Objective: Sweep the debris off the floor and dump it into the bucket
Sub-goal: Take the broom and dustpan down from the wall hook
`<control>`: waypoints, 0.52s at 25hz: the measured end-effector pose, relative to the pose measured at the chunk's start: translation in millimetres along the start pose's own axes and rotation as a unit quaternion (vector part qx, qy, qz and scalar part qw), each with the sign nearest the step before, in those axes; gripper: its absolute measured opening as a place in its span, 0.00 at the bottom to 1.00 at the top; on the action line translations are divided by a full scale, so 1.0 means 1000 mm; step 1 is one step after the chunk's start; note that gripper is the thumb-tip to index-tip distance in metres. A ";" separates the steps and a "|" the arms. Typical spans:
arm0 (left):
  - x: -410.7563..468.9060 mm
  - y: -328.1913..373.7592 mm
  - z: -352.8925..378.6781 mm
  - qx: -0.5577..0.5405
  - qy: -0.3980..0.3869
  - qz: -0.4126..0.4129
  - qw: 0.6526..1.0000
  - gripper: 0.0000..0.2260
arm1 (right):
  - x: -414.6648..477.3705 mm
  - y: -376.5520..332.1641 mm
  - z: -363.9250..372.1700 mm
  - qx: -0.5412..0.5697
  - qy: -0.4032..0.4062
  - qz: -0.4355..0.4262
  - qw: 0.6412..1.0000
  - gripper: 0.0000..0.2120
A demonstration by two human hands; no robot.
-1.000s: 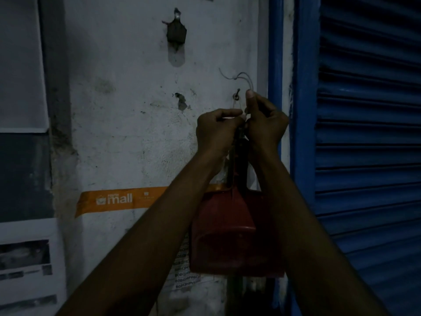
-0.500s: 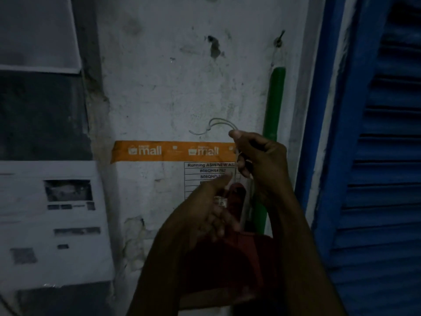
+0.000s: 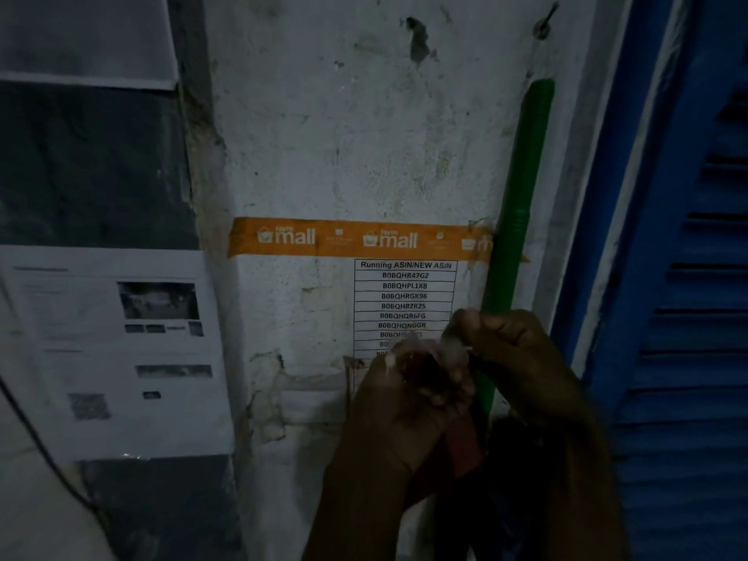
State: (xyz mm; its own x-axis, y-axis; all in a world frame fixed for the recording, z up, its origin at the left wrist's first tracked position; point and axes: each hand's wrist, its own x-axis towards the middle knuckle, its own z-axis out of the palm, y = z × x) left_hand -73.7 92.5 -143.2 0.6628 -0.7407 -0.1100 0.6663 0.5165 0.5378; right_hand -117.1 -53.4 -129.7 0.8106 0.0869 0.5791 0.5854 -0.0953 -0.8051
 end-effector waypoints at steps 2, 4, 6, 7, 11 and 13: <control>0.003 -0.006 -0.001 -0.018 -0.010 -0.012 1.000 0.15 | -0.008 -0.005 -0.006 -0.029 -0.052 0.047 0.997 0.27; 0.005 -0.012 -0.002 -0.011 -0.020 -0.023 0.999 0.11 | -0.009 -0.013 -0.013 -0.063 -0.024 0.073 0.995 0.30; 0.008 -0.013 -0.004 0.007 0.017 -0.004 1.000 0.08 | -0.003 -0.020 -0.021 -0.088 0.080 0.069 0.990 0.28; 0.009 -0.013 -0.005 0.012 0.035 0.004 0.999 0.07 | 0.003 -0.022 -0.026 -0.094 0.137 0.061 0.984 0.26; 0.013 -0.011 0.006 0.065 0.039 0.006 0.997 0.07 | 0.035 -0.016 -0.036 -0.122 0.312 0.057 0.940 0.15; 0.019 -0.007 0.014 0.102 0.039 -0.003 0.994 0.09 | 0.049 -0.006 -0.039 -0.152 0.387 0.067 0.907 0.10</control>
State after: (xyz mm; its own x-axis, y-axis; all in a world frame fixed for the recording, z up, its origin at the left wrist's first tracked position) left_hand -70.4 68.9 -137.1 0.6890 -0.7037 -0.1733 0.5925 0.4092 0.6939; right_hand -80.2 -87.0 -91.0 0.5737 -0.6571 0.4890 0.3617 -0.3324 -0.8710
